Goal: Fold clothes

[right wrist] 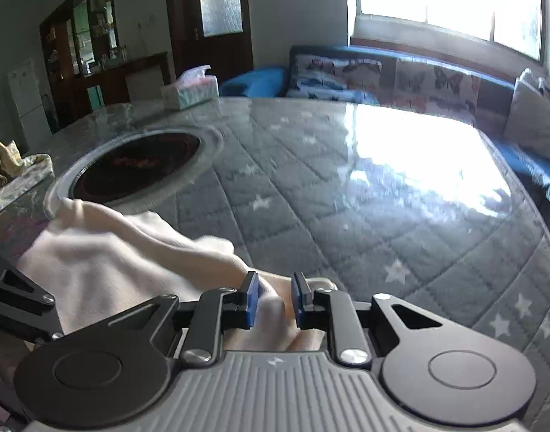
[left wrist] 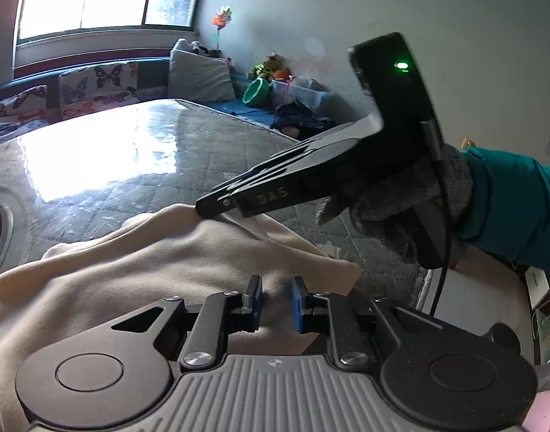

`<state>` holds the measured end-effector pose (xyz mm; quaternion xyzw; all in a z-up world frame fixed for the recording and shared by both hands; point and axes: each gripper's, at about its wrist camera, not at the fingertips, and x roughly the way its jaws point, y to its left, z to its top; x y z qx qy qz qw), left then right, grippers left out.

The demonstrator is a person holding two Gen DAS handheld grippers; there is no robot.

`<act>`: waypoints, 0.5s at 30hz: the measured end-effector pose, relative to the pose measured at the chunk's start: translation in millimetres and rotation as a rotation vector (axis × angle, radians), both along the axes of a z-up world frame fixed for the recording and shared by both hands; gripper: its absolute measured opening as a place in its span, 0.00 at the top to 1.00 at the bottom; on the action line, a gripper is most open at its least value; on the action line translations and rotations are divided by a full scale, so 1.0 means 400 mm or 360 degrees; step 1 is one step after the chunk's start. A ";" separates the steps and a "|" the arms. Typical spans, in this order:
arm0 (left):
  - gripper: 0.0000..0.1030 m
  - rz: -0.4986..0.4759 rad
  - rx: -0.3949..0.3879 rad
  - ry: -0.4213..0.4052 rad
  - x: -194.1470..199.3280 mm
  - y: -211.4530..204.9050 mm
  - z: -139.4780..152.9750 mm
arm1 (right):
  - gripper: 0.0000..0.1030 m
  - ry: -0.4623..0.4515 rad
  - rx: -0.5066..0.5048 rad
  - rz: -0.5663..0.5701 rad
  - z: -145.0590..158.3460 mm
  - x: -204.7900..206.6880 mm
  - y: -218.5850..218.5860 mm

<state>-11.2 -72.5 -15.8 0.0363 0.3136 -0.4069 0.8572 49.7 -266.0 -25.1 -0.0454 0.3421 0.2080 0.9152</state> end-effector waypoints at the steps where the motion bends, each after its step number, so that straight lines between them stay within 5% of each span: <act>1: 0.81 0.0017 -0.0015 0.0002 -0.004 0.010 0.003 | 0.83 -0.0020 0.0004 -0.0001 0.009 -0.007 0.001; 7: 0.81 0.0186 -0.0083 0.0016 -0.021 0.102 0.018 | 0.80 -0.0061 0.0055 0.0151 0.064 -0.061 0.028; 15: 0.81 0.0505 -0.0097 0.0045 -0.033 0.254 0.016 | 0.75 -0.0003 0.0062 0.0252 0.047 -0.107 0.076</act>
